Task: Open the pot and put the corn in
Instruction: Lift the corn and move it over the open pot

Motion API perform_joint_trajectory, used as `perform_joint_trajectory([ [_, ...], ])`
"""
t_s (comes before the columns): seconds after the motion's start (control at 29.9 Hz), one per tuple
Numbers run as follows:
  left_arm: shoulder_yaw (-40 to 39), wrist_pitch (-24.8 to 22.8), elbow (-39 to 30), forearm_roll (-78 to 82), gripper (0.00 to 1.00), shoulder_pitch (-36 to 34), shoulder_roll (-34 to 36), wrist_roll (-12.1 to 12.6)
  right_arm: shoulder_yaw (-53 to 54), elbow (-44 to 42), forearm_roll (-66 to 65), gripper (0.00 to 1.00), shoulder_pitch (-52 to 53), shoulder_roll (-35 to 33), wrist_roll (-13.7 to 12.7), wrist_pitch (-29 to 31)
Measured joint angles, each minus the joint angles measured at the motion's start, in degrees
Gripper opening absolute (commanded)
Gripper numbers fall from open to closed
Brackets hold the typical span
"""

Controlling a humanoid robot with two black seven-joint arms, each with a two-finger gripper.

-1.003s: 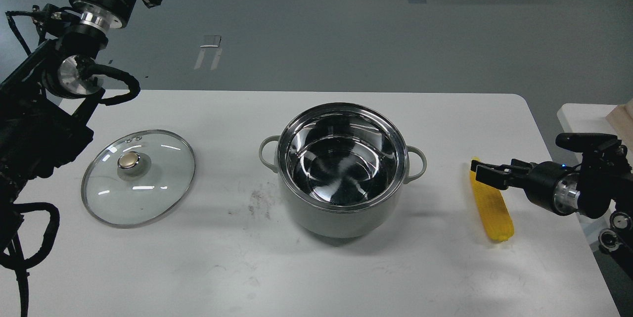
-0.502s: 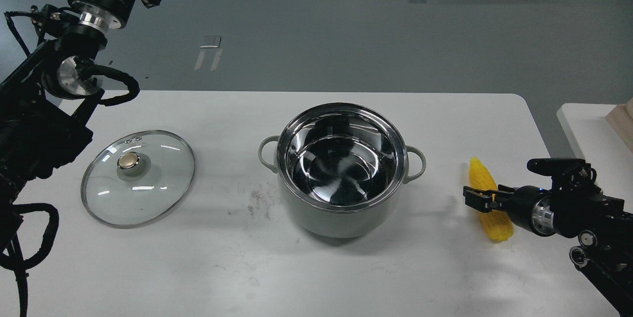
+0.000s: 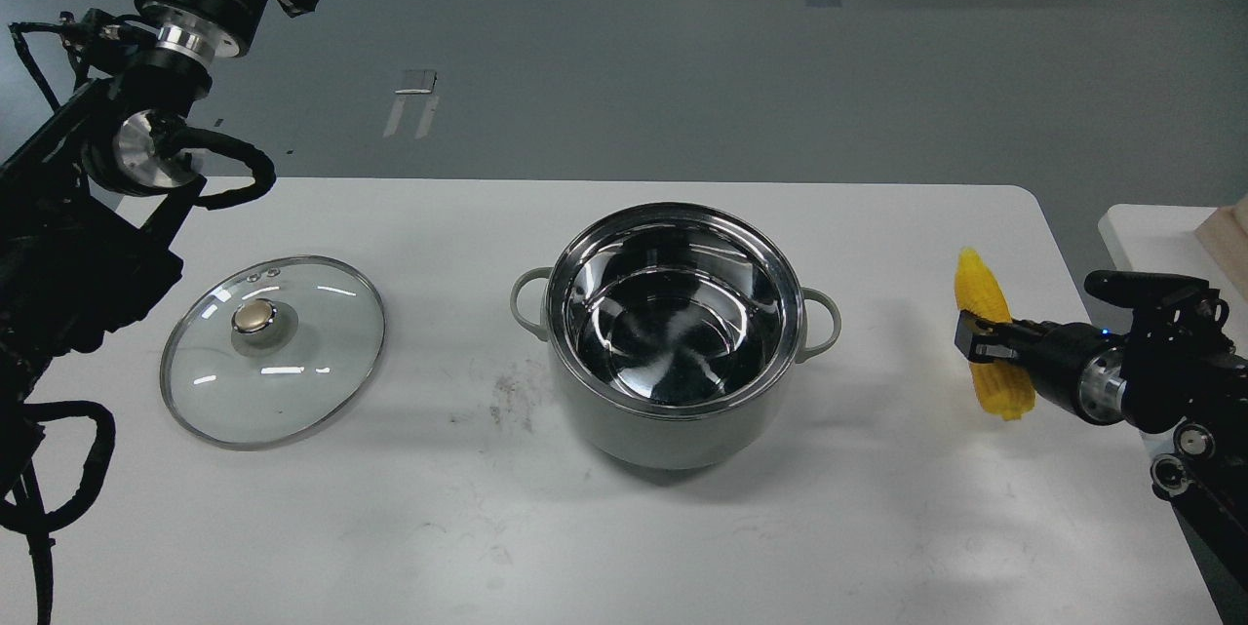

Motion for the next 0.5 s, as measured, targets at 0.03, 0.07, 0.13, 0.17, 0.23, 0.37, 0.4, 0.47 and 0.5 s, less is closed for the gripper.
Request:
perform_joint_trajectory([
  [0.03,0.0,-0.01,-0.05,0.01,0.98,0.0,0.0,0.02,1.03,1.15,0.14,0.0,0.82,0.59,0.09,0.07],
  [0.07,0.0,-0.01,-0.08,0.01,0.98,-0.01,0.0,0.06,1.68,2.47,0.51,0.0,2.04,1.38,0.12,0.23],
  [0.13,0.0,0.03,-0.07,0.02,0.98,-0.2,-0.2,0.09,2.03,4.73,1.44,0.0,4.13,2.76,0.2,0.48],
  [0.17,0.0,0.09,-0.07,0.0,0.98,-0.28,-0.27,0.1,1.9,5.86,1.85,0.0,5.09,3.77,0.19,0.65],
  [0.23,0.01,0.17,-0.07,0.02,0.98,-0.46,-0.43,0.16,0.16,7.76,2.31,0.0,6.58,6.21,0.11,0.8],
  [0.37,0.01,0.24,-0.11,0.01,0.98,-0.72,-0.54,0.23,-8.08,9.75,2.46,0.0,10.12,10.56,-0.39,0.97],
  [0.4,0.01,0.24,-0.35,0.02,0.98,-0.72,-0.54,0.25,-10.51,9.8,2.43,0.0,11.01,11.07,-0.48,0.97],
  [0.47,0.01,0.24,-0.95,0.01,0.98,-0.72,-0.33,0.25,-15.19,9.71,2.29,0.0,12.91,11.77,-0.66,0.96],
  [0.5,0.01,0.24,-1.18,0.02,0.98,-0.72,-0.2,0.26,-17.55,9.48,2.24,0.0,13.82,12.3,-0.7,0.96],
])
